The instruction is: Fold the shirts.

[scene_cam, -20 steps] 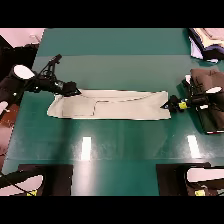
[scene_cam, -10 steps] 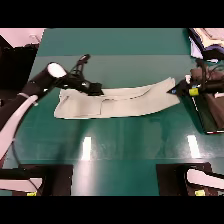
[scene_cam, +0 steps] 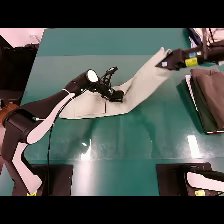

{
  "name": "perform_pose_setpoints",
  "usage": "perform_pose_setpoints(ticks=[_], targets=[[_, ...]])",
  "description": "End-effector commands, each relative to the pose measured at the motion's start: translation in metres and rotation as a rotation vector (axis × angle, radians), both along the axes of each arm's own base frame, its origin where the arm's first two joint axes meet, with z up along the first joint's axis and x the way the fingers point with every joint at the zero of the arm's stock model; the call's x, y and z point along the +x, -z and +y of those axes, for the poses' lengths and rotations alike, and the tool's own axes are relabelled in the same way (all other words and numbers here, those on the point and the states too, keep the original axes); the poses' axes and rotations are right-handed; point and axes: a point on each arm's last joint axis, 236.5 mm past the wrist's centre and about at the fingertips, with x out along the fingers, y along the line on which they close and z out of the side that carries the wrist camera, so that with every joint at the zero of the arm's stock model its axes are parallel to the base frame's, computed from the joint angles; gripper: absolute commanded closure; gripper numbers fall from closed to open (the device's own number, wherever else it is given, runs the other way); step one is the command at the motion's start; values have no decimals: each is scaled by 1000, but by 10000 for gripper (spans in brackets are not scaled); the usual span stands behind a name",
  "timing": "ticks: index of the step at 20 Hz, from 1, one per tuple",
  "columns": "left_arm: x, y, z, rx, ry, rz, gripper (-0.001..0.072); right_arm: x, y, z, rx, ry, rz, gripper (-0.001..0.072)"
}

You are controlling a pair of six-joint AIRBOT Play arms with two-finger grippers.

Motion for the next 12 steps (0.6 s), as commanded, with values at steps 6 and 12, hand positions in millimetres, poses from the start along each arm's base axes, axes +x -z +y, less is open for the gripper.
perform_pose_setpoints(ticks=[6,12], targets=[[7,8,28,54,6,25,684,-1,-27,96,13,-221,-80,703],[49,-89,134,135,-91,-169,683,-11,-12,152,19,-336,-69,702]])
